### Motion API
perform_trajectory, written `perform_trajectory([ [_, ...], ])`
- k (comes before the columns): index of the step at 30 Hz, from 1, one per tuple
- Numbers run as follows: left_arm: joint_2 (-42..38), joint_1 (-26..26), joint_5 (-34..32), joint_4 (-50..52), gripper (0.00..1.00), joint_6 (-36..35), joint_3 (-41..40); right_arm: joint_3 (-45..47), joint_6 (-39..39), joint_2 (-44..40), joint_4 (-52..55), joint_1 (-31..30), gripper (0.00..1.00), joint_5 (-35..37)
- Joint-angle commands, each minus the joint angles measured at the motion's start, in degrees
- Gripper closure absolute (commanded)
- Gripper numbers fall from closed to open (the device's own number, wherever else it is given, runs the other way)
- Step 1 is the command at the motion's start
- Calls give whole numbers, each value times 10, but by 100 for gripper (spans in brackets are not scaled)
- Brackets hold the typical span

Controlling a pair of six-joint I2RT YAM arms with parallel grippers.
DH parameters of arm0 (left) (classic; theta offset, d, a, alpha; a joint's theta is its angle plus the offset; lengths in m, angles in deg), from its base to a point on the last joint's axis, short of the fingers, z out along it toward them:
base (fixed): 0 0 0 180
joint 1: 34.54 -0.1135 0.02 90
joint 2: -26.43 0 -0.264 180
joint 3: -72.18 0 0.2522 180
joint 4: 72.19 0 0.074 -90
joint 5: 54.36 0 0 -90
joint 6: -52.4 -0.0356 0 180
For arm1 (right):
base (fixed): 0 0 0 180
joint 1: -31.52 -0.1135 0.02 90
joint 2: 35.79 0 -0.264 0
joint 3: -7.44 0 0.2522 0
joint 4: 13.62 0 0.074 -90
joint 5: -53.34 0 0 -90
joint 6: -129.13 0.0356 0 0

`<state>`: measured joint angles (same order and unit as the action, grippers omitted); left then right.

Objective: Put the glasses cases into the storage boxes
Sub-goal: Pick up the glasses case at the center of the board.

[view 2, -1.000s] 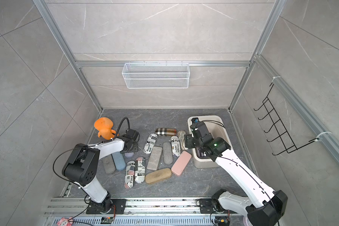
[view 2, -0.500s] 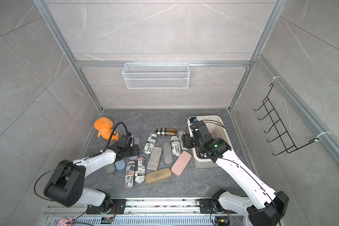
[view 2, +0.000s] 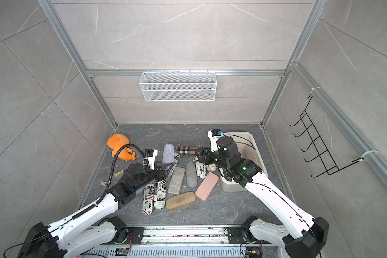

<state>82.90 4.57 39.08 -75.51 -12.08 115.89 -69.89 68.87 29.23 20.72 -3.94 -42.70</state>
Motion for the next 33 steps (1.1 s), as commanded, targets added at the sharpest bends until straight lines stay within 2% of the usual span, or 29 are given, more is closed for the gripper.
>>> perform_trajectory([
  [1,18,28,-20,-72,33,7,19,17,37,-10,-61,-10,39,-24],
  [8,71,74,-40,-96,33,-7,60,24,48,7,-73,-50,41,-10],
  [13,96,79,-40,-104,33,-13,72,27,64,39,-89,-55,39,-10],
  [21,90,80,-43,-103,33,-13,73,19,69,83,-122,-64,42,-15],
  [30,88,80,-48,-94,33,-15,73,11,76,119,-154,-79,55,-20],
  [33,85,80,-50,-90,33,-20,74,10,78,126,-155,-83,55,-9],
])
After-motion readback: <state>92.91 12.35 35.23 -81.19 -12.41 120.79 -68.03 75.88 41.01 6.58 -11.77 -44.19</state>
